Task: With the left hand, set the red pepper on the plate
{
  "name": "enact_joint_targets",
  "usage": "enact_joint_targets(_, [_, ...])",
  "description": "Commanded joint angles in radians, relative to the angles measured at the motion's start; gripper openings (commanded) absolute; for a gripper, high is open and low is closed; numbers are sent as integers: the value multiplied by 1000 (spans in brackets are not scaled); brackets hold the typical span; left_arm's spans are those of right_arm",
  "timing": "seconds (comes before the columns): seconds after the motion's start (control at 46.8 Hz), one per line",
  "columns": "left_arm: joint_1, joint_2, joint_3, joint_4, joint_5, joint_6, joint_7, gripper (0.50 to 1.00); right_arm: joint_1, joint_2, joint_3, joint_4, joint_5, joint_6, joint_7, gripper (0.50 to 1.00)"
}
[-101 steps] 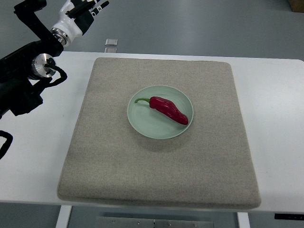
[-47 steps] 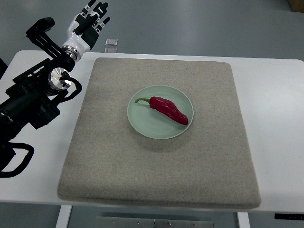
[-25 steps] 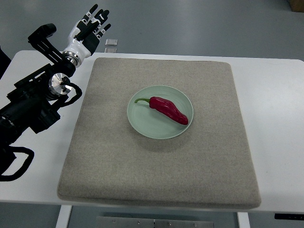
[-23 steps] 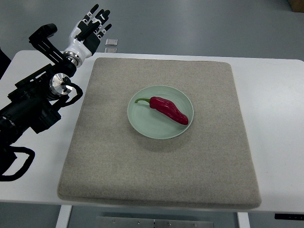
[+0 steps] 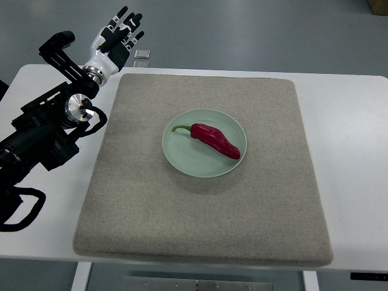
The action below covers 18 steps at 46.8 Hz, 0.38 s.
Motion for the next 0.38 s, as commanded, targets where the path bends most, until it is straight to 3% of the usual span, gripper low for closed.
enact_joint_targets(0.0, [0,0,0,0,0,0,0,964,0,0,0,-7,5,-13,-1,928])
enact_joint_targets(0.363, [0,-8,0,6,0,0,0,964,2,0,-1,7,-4,2,-3,928])
